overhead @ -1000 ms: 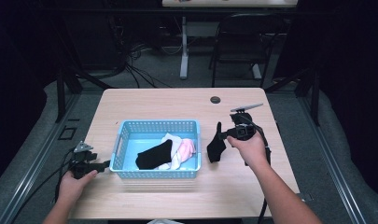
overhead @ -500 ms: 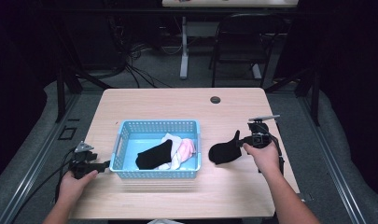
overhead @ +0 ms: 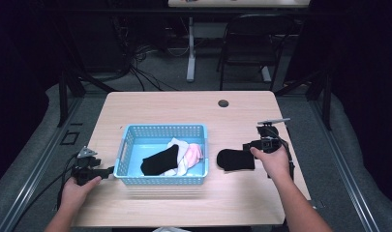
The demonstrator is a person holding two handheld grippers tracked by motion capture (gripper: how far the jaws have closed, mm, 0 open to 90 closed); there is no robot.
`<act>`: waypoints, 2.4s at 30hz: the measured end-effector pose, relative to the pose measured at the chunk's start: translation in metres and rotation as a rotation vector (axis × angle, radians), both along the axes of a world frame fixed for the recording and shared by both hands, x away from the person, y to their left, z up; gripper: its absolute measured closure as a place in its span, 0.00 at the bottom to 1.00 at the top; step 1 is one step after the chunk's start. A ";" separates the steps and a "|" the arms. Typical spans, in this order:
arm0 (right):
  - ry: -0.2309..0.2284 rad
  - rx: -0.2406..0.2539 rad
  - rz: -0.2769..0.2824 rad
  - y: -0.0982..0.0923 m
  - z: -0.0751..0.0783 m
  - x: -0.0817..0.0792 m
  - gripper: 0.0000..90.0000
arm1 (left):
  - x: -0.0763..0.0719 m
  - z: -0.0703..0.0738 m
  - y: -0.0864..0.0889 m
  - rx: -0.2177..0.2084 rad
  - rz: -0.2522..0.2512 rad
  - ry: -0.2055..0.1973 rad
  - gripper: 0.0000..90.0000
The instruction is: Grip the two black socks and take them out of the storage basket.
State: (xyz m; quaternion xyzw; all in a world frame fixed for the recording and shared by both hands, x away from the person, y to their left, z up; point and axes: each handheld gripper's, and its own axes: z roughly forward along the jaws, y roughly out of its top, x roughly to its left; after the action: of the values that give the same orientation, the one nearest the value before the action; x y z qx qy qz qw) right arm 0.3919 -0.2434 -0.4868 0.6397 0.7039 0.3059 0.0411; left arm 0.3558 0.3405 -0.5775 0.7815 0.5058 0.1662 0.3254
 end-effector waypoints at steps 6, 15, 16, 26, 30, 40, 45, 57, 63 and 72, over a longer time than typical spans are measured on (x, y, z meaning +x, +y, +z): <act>-0.012 -0.007 0.028 0.013 0.013 0.003 0.75 | 0.000 0.000 0.000 -0.002 0.000 -0.001 0.27; -0.073 -0.068 0.146 0.059 0.040 0.007 0.77 | 0.000 0.000 0.001 -0.005 0.000 -0.003 0.27; -0.082 -0.087 0.167 0.066 0.042 0.007 0.77 | 0.000 0.000 0.000 -0.004 -0.001 -0.003 0.27; -0.087 -0.101 0.302 0.124 0.050 0.013 0.73 | 0.000 0.001 0.001 -0.008 -0.001 -0.006 0.27; -0.066 -0.088 0.335 0.145 0.047 0.016 0.68 | 0.000 0.001 0.001 -0.009 -0.002 -0.005 0.27; 0.010 -0.081 0.412 0.195 0.022 0.027 0.66 | 0.000 0.001 0.001 -0.014 0.000 -0.007 0.27; 0.048 -0.062 0.401 0.216 0.006 0.036 0.65 | 0.000 0.001 0.001 -0.015 -0.001 -0.007 0.27; 0.138 -0.110 0.386 0.238 -0.022 0.047 0.60 | 0.000 0.002 0.001 -0.016 -0.002 -0.008 0.27; 0.178 -0.127 0.385 0.242 -0.031 0.051 0.58 | 0.000 0.002 0.001 -0.016 -0.001 -0.009 0.27; 0.173 -0.119 0.411 0.253 -0.038 0.046 0.74 | 0.000 0.002 0.001 -0.016 -0.002 -0.009 0.27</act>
State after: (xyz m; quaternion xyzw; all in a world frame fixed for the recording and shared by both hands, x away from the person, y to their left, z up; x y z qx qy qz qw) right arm 0.4381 0.0099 -0.5249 0.5032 0.8372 0.2095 -0.0449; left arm 0.3558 0.3419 -0.5757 0.7785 0.5048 0.1655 0.3341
